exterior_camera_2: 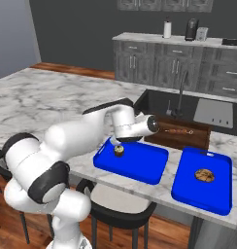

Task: Take the cake and cupcake from the fridge and place them on the empty tray on the dining counter.

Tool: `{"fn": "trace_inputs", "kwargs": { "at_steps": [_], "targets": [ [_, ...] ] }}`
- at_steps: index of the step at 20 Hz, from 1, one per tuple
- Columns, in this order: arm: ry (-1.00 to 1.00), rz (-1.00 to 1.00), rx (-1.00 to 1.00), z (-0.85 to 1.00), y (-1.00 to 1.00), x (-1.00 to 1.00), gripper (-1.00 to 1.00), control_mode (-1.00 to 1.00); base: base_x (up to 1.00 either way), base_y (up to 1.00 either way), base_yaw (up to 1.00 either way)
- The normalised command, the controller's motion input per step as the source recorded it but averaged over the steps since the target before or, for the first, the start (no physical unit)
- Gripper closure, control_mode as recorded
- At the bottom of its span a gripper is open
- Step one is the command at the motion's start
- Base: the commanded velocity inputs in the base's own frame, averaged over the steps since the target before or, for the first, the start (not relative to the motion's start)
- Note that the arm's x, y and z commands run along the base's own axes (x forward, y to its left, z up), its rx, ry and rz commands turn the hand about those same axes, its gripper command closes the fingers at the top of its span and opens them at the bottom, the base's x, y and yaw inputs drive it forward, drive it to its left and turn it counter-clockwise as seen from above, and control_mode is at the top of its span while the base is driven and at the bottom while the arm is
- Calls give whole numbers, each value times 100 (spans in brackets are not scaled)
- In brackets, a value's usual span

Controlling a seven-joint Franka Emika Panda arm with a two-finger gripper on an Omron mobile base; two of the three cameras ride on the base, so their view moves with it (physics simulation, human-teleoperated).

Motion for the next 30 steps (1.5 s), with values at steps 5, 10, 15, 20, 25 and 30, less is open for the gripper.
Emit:
{"fn": "trace_inputs", "kwargs": {
  "at_steps": [5,10,15,20,25,30],
  "targets": [
    [0,-1,-24,100,9,-40,-100,-100,0,0,0],
    [4,-14,-17,89,4,-89,-100,-100,0,0,0],
    [-12,-17,-14,59,1,-100,-100,-100,0,0,0],
    [-29,-3,-18,51,16,-100,-100,-100,0,0,0],
    [-32,-2,-12,15,10,-85,-100,-100,0,0,0],
    [-17,0,-1,-3,0,-48,-100,-100,0,0,0]
  ]
}}
